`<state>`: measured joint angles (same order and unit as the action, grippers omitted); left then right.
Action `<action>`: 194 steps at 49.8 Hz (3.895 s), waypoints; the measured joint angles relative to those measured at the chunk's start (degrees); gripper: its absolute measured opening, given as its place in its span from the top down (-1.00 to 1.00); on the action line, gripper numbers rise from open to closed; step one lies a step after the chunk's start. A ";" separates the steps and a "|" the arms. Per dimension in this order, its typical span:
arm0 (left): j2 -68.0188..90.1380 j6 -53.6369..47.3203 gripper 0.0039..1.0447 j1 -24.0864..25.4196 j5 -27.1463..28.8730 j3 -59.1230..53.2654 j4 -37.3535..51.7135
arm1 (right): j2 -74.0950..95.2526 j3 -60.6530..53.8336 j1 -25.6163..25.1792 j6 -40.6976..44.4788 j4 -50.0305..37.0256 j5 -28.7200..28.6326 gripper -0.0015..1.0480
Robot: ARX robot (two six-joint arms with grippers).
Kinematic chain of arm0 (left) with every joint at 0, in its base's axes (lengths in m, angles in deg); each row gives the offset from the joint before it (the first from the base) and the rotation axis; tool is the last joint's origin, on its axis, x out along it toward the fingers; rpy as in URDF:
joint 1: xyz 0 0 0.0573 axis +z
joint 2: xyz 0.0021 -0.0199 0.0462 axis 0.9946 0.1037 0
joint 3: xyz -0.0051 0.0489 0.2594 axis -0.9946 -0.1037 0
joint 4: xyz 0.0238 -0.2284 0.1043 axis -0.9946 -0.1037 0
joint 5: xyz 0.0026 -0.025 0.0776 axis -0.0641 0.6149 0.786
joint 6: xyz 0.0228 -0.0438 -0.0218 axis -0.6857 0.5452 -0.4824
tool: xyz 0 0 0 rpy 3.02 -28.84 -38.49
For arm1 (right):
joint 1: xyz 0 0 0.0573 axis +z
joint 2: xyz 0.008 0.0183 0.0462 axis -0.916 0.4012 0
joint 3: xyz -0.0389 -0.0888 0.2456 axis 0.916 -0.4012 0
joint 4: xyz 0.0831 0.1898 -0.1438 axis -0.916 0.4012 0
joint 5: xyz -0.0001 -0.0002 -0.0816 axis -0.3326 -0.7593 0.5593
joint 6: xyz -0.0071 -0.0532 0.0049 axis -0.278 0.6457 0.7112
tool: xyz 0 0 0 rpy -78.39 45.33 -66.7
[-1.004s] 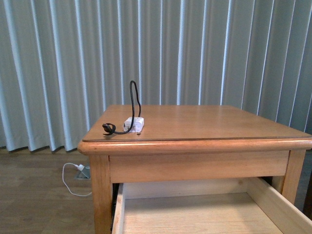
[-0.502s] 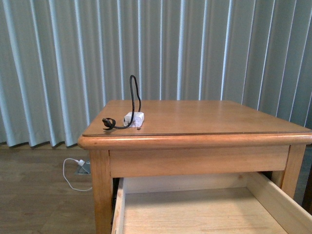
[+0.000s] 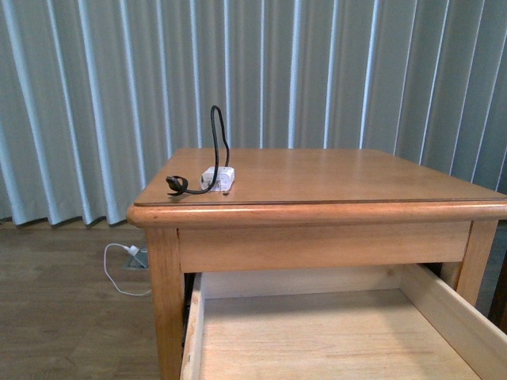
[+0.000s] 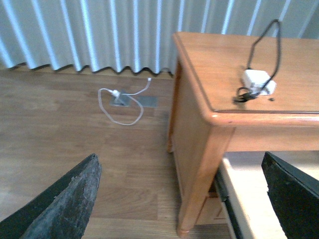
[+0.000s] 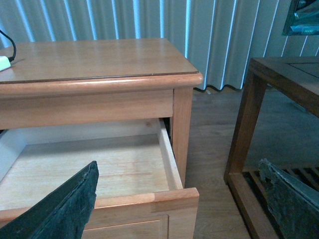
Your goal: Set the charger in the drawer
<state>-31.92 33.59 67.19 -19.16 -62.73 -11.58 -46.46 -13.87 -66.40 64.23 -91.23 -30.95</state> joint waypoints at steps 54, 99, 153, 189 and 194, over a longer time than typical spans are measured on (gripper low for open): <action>70.29 -9.97 -0.89 -2.67 -14.19 68.46 -13.38 | 0.00 0.00 0.00 0.00 0.00 0.02 -0.83; 66.53 -14.38 0.07 -3.06 -17.44 61.99 -11.91 | 0.00 0.00 0.00 0.00 0.00 0.02 -0.83; 54.34 -14.88 0.09 -17.33 -25.79 35.58 -3.45 | 0.00 0.00 0.00 0.00 0.00 0.02 -0.83; 66.97 -17.90 -0.68 -16.98 -17.55 41.57 -3.67 | 0.00 0.00 0.00 0.00 0.00 0.00 -0.83; 64.63 -18.12 -0.92 -16.90 -17.59 39.80 -2.45 | 0.00 0.00 0.00 0.00 0.00 0.02 -0.83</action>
<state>32.71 15.47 50.29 -36.76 -22.93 -14.03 -46.46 -13.87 -66.40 64.23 -91.23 -30.92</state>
